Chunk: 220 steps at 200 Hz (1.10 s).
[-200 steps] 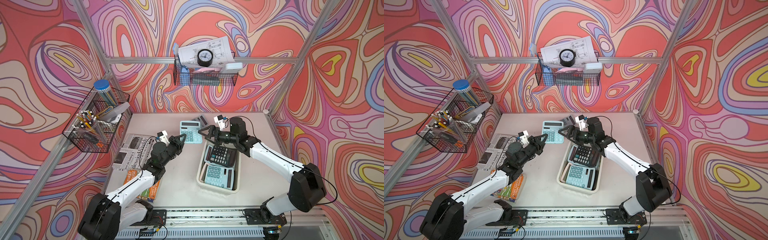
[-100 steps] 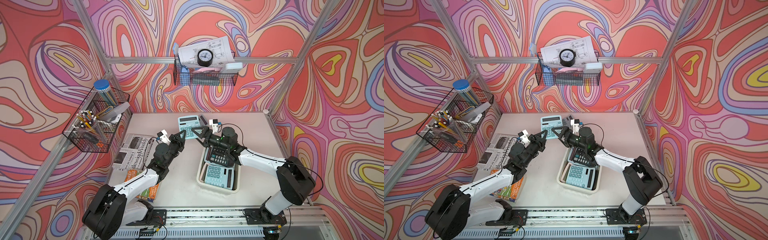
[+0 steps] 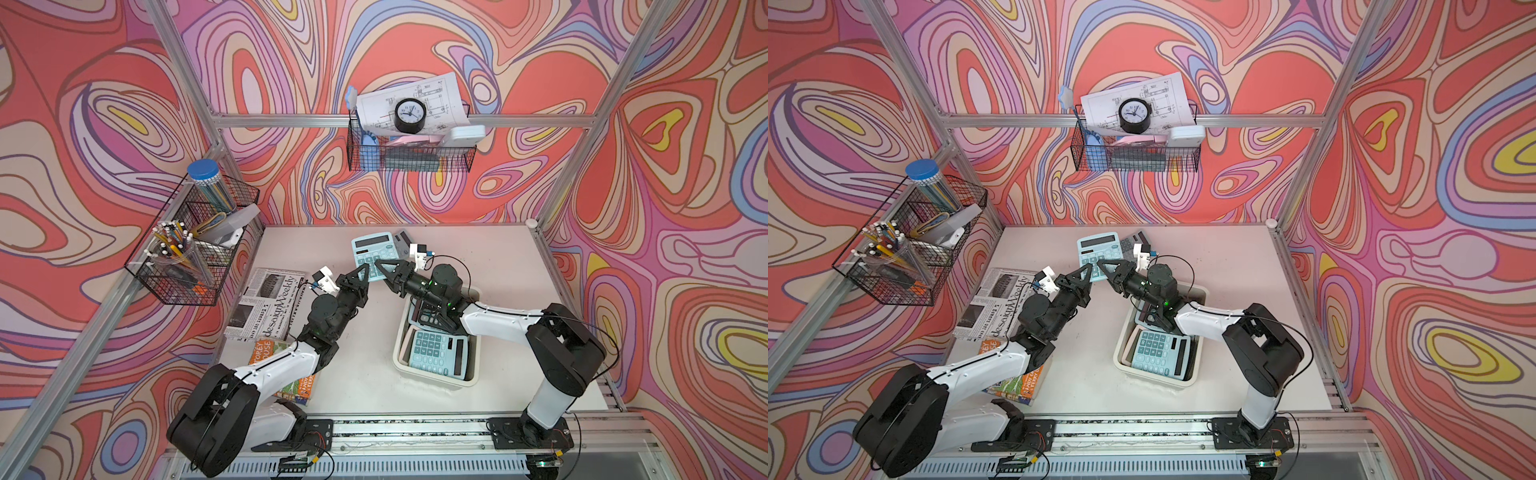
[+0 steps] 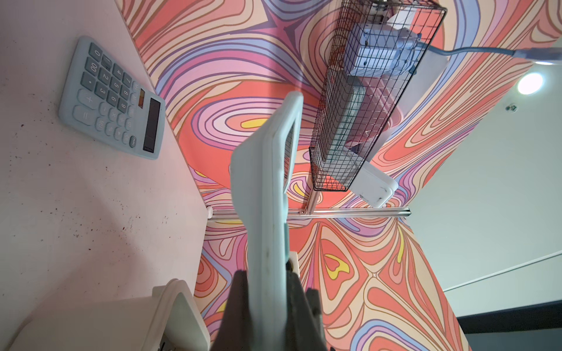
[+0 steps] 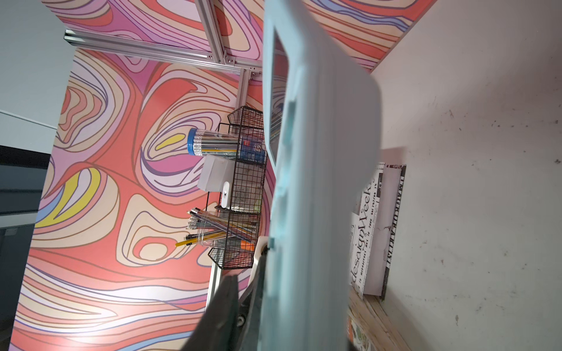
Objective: Put the calculator in the storage box
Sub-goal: Adjust the storage box at the center of the board.
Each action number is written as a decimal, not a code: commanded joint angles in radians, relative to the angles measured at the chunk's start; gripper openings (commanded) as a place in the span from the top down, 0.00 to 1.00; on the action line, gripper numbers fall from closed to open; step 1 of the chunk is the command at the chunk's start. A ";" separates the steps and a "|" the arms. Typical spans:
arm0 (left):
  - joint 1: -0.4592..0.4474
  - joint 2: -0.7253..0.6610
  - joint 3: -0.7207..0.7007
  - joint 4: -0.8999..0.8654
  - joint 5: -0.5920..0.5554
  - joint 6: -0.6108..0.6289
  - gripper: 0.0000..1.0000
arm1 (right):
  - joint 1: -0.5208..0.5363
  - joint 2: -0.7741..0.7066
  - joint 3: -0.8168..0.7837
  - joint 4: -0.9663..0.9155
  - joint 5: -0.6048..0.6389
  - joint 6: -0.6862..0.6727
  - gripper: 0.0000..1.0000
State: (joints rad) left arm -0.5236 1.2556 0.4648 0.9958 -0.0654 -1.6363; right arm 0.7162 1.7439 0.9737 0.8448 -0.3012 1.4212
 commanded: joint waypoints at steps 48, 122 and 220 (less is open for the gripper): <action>-0.006 0.013 -0.017 0.034 -0.008 -0.004 0.69 | 0.006 0.010 0.013 0.033 0.034 -0.014 0.97; 0.075 -0.095 0.040 -0.401 0.192 0.125 0.01 | -0.038 -0.135 0.041 -0.309 -0.053 -0.204 1.00; 0.313 0.026 0.469 -1.148 0.889 0.879 0.01 | -0.205 -0.251 0.199 -1.019 -0.565 -0.634 1.00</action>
State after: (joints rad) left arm -0.2325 1.2671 0.8452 0.1398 0.6266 -1.0710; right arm 0.5434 1.5246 1.1301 0.0551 -0.6804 0.9699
